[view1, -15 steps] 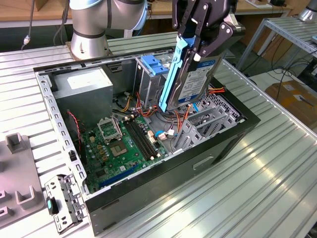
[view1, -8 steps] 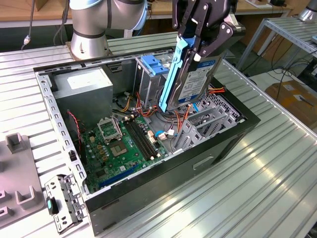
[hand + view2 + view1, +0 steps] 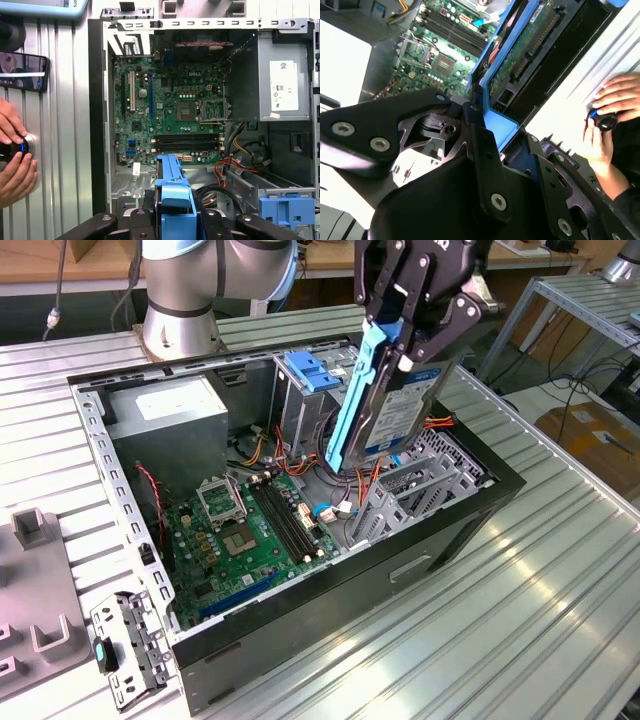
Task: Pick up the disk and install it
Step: 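Insert the disk into the insertion slot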
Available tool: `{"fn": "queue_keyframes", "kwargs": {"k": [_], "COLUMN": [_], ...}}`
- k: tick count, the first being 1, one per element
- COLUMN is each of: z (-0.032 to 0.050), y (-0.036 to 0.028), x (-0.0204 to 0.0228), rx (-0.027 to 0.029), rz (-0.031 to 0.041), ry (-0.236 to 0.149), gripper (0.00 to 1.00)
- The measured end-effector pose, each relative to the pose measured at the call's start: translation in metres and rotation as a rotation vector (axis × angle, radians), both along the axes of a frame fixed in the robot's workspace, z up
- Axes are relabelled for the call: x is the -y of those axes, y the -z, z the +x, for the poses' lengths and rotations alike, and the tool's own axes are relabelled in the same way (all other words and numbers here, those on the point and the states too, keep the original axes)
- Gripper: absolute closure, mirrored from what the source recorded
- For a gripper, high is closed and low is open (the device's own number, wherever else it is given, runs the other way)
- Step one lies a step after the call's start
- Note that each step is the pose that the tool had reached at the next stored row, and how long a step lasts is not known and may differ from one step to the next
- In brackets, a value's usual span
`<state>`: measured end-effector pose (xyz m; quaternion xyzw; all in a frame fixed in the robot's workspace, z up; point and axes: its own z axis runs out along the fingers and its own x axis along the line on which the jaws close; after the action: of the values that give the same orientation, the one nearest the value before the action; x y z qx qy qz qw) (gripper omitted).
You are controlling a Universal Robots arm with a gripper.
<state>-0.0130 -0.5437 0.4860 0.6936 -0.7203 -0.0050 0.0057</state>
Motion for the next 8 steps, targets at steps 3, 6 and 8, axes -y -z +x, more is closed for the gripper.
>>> {"fn": "queue_keyframes", "kwargs": {"k": [3,6,8], "z": [0.0014,0.0105,0.0173], "y": [0.001,0.0049,0.0082], "x": [0.0106,0.0122,0.0122], "rx": [0.0,-0.0001,-0.0001], "rz": [0.0001,-0.0006,-0.0037], "ry": [0.0,-0.008,-0.015], "gripper": [0.63,0.63,0.63]}}
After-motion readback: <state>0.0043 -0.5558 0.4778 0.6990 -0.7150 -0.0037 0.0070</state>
